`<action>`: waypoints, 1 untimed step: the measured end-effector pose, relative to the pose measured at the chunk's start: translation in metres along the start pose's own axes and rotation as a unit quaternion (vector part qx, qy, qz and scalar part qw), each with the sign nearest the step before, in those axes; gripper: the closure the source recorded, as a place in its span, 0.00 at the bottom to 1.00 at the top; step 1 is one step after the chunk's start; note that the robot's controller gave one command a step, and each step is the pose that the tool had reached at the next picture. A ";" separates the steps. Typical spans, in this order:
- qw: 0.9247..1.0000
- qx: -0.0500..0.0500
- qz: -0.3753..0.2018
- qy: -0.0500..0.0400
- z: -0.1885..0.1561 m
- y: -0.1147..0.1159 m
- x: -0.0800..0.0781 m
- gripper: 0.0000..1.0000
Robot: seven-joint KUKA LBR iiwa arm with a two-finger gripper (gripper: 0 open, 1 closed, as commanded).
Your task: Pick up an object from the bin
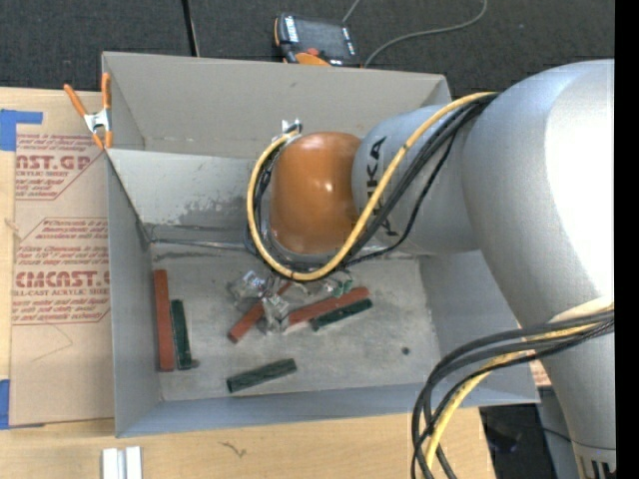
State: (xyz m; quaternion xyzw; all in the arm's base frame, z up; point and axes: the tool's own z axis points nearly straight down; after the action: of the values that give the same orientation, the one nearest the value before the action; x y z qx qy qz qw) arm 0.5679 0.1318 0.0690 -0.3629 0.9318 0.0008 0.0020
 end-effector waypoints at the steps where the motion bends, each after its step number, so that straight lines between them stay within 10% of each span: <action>1: 1.000 0.002 0.000 -0.003 -0.093 0.000 -0.003 1.00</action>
Offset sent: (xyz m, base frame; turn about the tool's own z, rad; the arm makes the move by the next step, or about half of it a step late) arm 0.0001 -0.0001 0.0881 0.0000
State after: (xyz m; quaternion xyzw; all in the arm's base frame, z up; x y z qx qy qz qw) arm 0.5700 0.1333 0.1619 -0.3629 0.9318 -0.0003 0.0053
